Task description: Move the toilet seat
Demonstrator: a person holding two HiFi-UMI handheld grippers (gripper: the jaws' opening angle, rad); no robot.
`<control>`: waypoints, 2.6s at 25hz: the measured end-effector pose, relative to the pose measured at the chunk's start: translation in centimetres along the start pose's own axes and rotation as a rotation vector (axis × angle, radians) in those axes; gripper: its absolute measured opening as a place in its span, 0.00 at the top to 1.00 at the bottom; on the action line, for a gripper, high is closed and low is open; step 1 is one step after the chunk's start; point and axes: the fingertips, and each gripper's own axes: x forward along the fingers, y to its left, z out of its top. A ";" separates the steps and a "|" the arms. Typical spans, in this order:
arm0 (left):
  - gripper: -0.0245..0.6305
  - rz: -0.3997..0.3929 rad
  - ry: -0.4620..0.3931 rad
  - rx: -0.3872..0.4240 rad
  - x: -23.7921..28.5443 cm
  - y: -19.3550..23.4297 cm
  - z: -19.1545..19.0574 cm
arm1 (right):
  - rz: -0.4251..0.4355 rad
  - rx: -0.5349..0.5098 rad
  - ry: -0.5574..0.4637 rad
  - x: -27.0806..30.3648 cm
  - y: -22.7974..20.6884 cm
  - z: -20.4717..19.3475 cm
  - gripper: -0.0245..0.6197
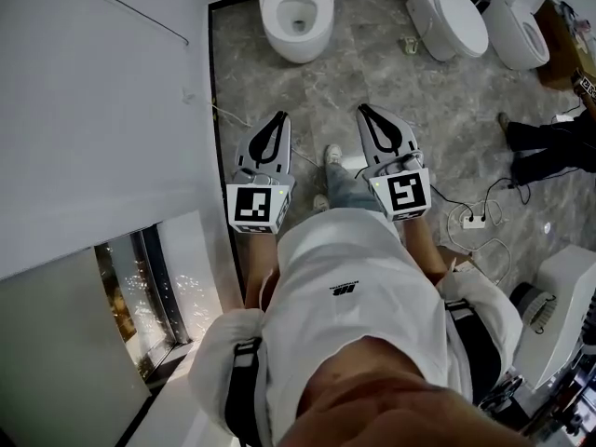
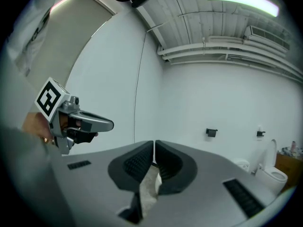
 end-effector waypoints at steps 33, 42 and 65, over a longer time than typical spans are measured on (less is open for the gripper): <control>0.91 0.127 0.040 -0.007 18.7 8.7 0.0 | 0.128 0.009 -0.016 17.5 -13.5 -1.1 0.91; 0.91 0.141 0.037 -0.001 21.6 10.2 0.4 | 0.128 0.008 -0.023 20.4 -15.7 -1.0 0.91; 0.91 0.049 0.038 -0.002 33.1 23.0 -1.4 | 0.035 0.035 0.032 36.0 -18.5 -2.2 0.91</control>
